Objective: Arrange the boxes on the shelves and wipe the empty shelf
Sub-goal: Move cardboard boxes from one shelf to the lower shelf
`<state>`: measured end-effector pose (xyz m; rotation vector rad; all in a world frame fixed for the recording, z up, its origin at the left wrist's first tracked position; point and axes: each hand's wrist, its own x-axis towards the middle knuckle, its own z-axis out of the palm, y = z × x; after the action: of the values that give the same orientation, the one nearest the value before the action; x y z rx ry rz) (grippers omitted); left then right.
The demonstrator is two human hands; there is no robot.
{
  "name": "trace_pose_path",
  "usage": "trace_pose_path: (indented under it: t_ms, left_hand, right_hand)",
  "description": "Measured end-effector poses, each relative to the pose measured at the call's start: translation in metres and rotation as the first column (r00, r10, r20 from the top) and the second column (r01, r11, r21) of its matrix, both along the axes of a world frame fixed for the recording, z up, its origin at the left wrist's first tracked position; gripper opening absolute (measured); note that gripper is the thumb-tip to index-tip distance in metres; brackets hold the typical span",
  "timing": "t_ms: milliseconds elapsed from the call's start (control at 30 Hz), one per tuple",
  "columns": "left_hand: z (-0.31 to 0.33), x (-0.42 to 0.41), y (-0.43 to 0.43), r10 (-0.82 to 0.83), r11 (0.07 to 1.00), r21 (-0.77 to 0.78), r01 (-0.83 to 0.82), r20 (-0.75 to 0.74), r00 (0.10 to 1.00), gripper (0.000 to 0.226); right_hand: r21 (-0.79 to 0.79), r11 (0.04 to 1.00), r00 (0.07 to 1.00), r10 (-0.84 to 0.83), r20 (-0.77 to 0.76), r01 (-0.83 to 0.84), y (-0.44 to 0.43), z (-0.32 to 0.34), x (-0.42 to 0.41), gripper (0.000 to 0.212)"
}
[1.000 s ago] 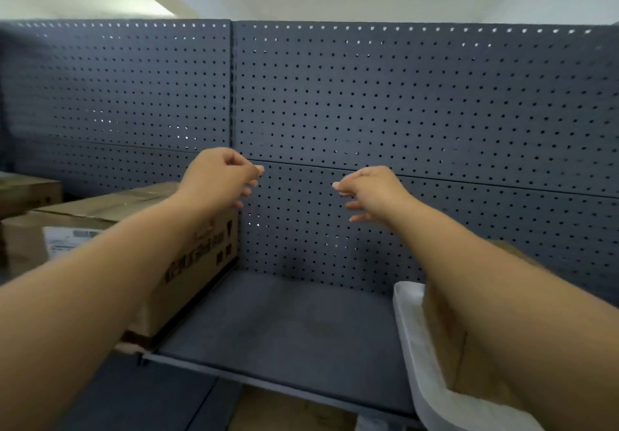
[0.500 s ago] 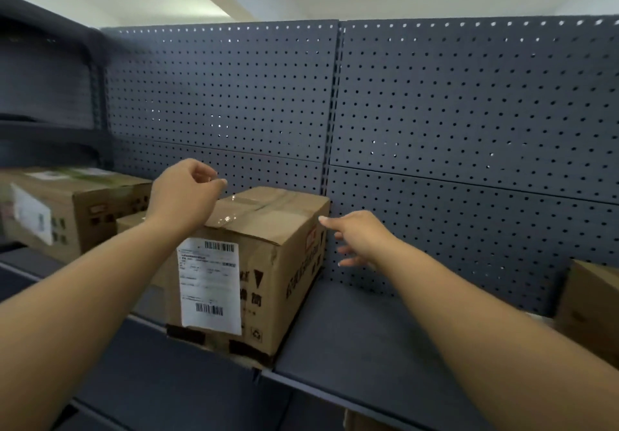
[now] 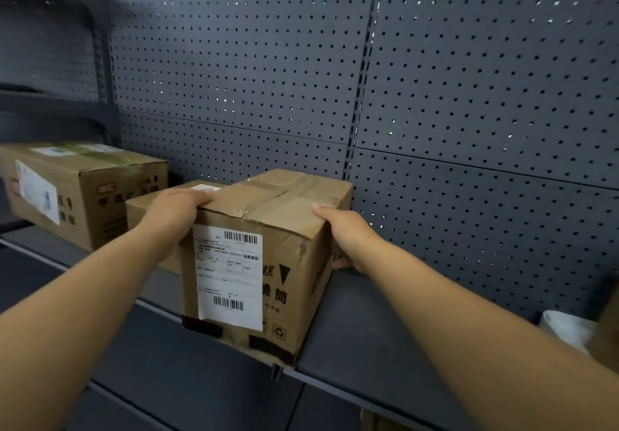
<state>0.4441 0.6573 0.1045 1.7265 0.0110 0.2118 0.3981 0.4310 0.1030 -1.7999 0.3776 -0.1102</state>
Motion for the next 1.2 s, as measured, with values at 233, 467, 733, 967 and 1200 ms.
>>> trace_pose_path:
  t_ms: [233,467,733,967,1200]
  left_hand:
    - [0.006,-0.018,-0.004,-0.101,0.995,-0.019,0.101,0.011,0.995,0.018]
    - [0.012,-0.074,-0.011,-0.159,0.983,-0.086,0.159,0.006,0.987,0.015]
    - [0.006,-0.175,-0.006,-0.137,0.987,-0.080,0.143,0.070,0.988,0.020]
    - [-0.016,-0.279,0.016,-0.011,0.997,-0.080,0.014,0.046,0.999,0.019]
    - [-0.045,-0.362,0.050,0.091,0.988,-0.125,-0.087,0.028,0.995,0.021]
  right_hand:
    - [0.084,0.995,0.997,-0.066,0.039,0.062,-0.011,0.003,-0.015,0.062]
    - [0.089,0.994,0.992,-0.074,0.103,0.065,-0.019,0.005,-0.064,0.060]
    - [0.003,1.000,0.972,0.015,0.236,-0.016,-0.013,-0.001,-0.147,0.042]
    - [-0.017,0.994,0.965,0.112,0.237,-0.111,0.006,-0.022,-0.228,0.041]
    - [-0.054,0.975,0.947,0.224,0.230,-0.217,0.040,-0.051,-0.294,0.048]
